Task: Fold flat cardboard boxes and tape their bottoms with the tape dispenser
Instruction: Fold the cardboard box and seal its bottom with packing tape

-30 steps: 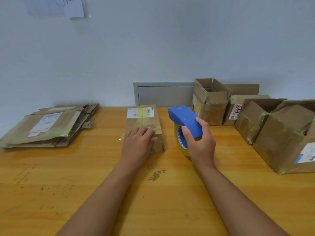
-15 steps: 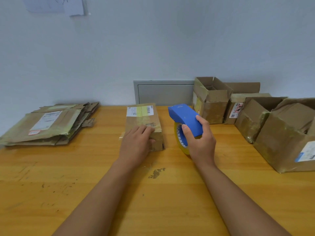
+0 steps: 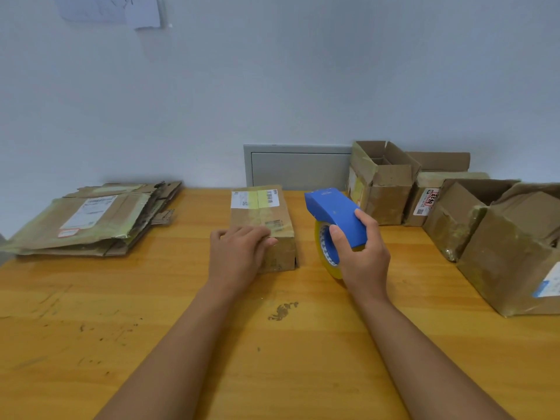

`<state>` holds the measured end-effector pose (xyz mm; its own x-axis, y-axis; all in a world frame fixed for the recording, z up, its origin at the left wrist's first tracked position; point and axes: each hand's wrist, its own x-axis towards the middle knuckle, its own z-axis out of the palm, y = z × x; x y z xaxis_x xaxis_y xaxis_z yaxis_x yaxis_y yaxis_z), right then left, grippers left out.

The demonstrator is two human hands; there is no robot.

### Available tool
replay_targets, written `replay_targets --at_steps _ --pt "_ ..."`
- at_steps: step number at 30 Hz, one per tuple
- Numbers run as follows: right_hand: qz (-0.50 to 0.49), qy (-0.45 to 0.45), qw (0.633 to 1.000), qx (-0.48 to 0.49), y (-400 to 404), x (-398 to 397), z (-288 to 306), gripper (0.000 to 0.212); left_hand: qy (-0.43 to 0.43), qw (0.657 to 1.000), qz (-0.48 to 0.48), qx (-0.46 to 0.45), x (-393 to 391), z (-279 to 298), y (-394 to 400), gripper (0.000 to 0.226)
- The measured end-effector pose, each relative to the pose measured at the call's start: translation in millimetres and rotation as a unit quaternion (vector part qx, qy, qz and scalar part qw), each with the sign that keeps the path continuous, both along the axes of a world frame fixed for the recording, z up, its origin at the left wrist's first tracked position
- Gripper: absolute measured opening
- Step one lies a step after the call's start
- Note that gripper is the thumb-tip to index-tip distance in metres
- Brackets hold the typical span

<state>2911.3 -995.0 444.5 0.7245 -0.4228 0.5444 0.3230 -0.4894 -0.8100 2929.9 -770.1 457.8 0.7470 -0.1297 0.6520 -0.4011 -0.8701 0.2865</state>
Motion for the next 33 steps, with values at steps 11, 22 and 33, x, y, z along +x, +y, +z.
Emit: replay_targets --at_steps 11,22,33 --pt "0.004 -0.001 1.000 0.006 0.3 -0.7 -0.5 0.054 0.044 0.999 -0.011 0.020 -1.3 1.6 3.6 0.033" --pt "0.005 0.000 1.000 0.010 0.6 -1.1 0.8 0.065 0.031 0.999 0.025 -0.012 -3.3 -3.4 -9.1 0.025" --pt "0.000 0.000 1.000 0.004 0.2 -0.2 -0.4 0.055 -0.030 0.998 0.040 -0.041 0.3 -8.4 -16.6 0.015"
